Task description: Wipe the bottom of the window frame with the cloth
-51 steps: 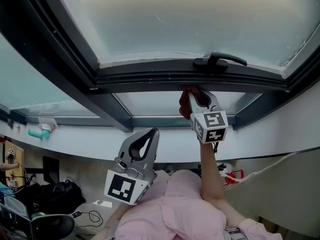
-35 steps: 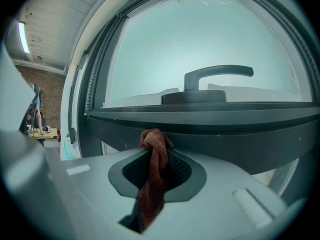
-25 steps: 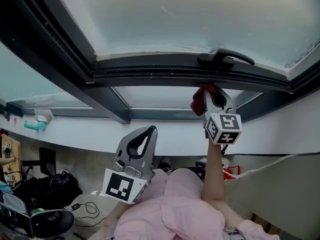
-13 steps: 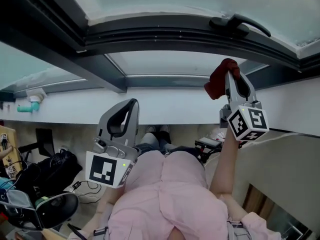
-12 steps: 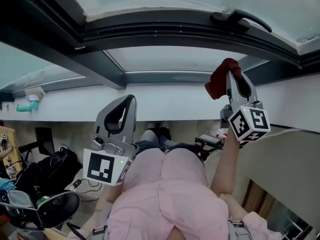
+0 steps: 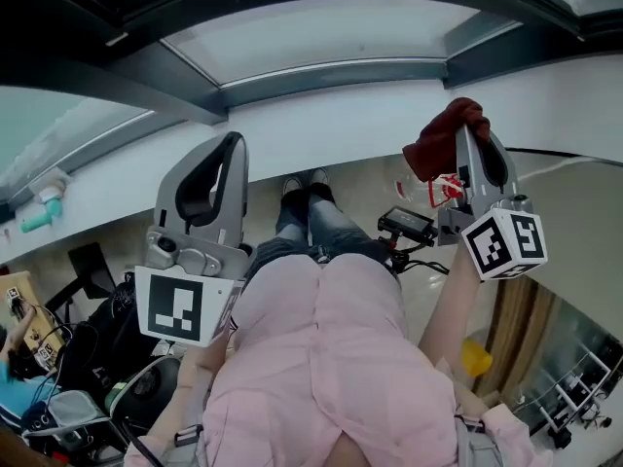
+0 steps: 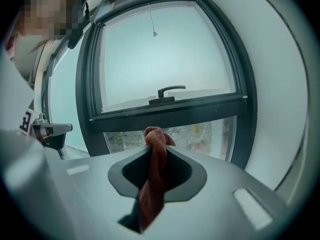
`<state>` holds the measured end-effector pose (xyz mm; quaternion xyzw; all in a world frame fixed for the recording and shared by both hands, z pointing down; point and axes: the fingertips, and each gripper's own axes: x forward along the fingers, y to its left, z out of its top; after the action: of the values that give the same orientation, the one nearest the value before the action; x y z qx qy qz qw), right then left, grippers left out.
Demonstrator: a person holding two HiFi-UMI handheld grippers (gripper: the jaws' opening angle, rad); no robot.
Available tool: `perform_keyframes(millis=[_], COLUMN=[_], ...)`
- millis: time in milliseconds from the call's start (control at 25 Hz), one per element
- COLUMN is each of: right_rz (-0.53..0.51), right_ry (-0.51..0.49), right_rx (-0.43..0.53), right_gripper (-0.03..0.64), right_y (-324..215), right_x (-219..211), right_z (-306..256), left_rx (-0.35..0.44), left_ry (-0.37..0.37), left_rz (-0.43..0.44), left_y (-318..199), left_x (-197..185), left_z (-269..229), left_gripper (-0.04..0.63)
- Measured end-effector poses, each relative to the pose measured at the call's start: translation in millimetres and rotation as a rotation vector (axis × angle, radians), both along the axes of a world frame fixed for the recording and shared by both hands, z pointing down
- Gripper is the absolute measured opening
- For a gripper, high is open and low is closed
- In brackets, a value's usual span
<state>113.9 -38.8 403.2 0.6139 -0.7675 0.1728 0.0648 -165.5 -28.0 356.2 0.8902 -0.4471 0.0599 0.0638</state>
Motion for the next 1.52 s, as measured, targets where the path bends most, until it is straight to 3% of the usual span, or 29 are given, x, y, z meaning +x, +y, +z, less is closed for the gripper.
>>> perform_keyframes(millis=[440,640,920,1120,1360,1520], right_rz=[0.092,0.093,0.023,-0.033,-0.097,-0.090], right_ry=[-0.003,-0.001,-0.017,-0.037,-0.034,-0.029], right_rx=[0.036,0.049,0.068,0.073,0.097,0.093], right_gripper=[0.060,0.060,0.060,0.060,0.060,0.060], right_y=[21,23,18,-9,-33,-32], right_x=[59,48,30,75,139,172], right_z=[0,-8,-16,-20,-18,-20], left_rx=[-0.035,0.011,0.024,0.039,0.080,0.041], left_ry=[-0.040,-0.046,-0.095,-0.071,-0.009,-0.015], left_rz=[0.028,0.005,-0.104,-0.180,-0.143,-0.162], left_y=[-10,-9,3,-13,-23,-17], left_x=[35,17,-15,35,127,147], left_z=[35,20,14,3,-5,2], left_gripper=[-0.002,-0.002,-0.002,-0.002,-0.002,-0.002])
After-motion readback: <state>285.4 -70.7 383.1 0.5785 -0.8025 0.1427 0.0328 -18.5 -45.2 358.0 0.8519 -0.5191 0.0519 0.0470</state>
